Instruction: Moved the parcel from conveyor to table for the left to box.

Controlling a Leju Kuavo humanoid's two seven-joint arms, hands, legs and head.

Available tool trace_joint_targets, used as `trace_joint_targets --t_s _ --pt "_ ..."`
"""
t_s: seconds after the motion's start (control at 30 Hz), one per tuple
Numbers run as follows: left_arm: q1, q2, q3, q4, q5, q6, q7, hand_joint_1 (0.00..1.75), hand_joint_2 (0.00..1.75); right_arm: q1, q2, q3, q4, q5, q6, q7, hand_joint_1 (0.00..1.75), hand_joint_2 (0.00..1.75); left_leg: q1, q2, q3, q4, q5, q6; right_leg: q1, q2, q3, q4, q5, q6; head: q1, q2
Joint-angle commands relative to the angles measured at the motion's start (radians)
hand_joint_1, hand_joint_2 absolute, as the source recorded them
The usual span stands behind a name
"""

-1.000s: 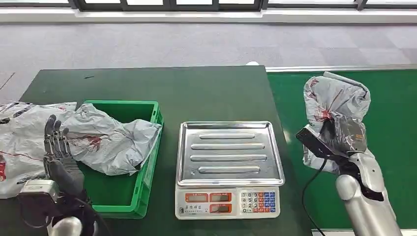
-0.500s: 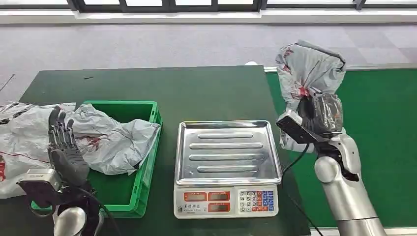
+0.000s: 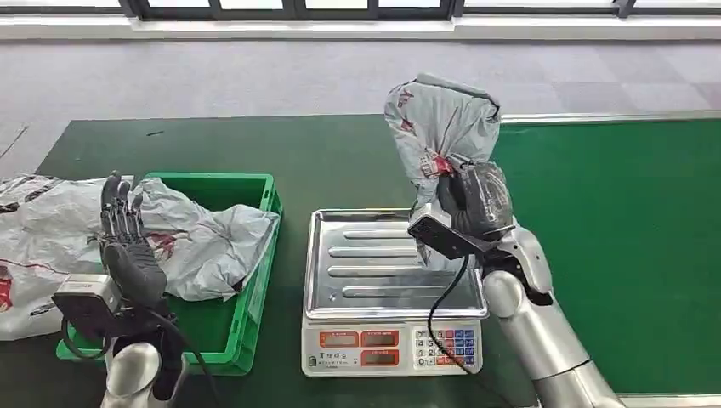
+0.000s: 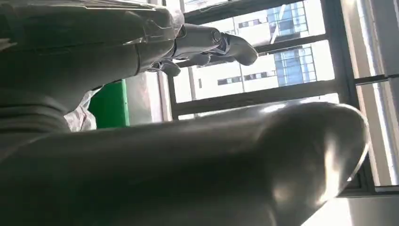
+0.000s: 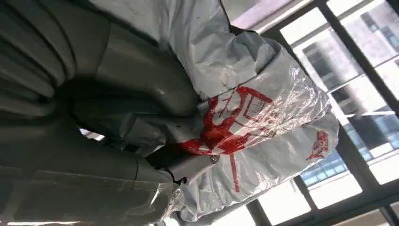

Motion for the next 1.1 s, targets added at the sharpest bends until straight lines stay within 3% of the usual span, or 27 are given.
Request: trace_joint_targets --t_s 0.03,0.23,0.7,0.87,0.9,0.93,0.97,1.1 --pt "-0.036 0.028 -0.032 0.079 0.008 -0.002 0.004 0.0 0.0 -0.122 0.058 0.124 0.271 -0.023 0.105 0.017 1.75 1.75 0.0 0.003 0.001 -0.001 0.001 -0.001 0.0 0.003 0.0 -0.001 0.002 0.0 0.0 0.0" --pt "-0.023 0.03 -0.031 0.058 0.014 0.012 0.01 0.0 0.0 -0.145 0.111 0.191 0.414 -0.054 0.163 -0.003 1.75 1.75 0.001 0.003 0.002 -0.003 0.002 -0.001 0.001 0.003 0.001 -0.003 0.003 -0.001 0.0 0.0" --pt "-0.018 0.025 -0.031 0.051 0.013 0.016 0.016 0.0 0.0 -0.147 0.116 0.207 0.417 -0.061 0.181 -0.007 1.75 1.75 0.0 0.001 0.0 -0.001 0.001 -0.001 0.0 0.002 0.0 -0.001 0.002 0.0 0.0 0.0" --pt "0.003 0.009 -0.032 0.042 0.001 0.014 0.029 0.0 0.0 -0.127 0.155 0.23 0.465 -0.083 0.202 -0.014 1.75 1.75 0.0 0.001 0.001 -0.001 0.001 -0.001 0.0 0.002 0.0 -0.001 0.001 0.0 0.0 0.0" --pt "0.007 0.008 -0.032 0.041 -0.002 0.013 0.029 0.0 0.0 -0.123 0.159 0.231 0.469 -0.085 0.196 -0.019 1.33 1.75 0.0 0.002 0.001 -0.002 0.001 -0.001 0.0 0.002 0.0 -0.001 0.001 0.0 0.0 0.0" --pt "0.009 0.006 -0.032 0.042 -0.004 0.012 0.028 0.0 0.0 -0.12 0.163 0.232 0.471 -0.085 0.189 -0.024 0.12 1.75 0.001 0.002 0.001 -0.001 0.0 -0.001 0.0 0.002 0.001 -0.001 0.001 0.0 0.0 0.0" --pt "0.008 0.002 -0.032 0.042 -0.005 0.013 0.028 0.0 0.0 -0.117 0.167 0.234 0.469 -0.088 0.187 -0.026 0.0 1.75 0.001 0.002 0.002 -0.002 0.001 -0.001 0.001 0.002 0.001 -0.002 0.001 -0.001 0.0 0.0" --pt "0.002 -0.007 -0.021 0.023 -0.016 0.014 0.042 0.0 0.0 -0.098 0.155 0.215 0.416 -0.139 0.197 -0.047 0.0 1.75 0.001 0.0 0.0 -0.001 0.001 -0.001 0.001 0.0 0.0 -0.001 0.001 0.0 0.0 0.0"
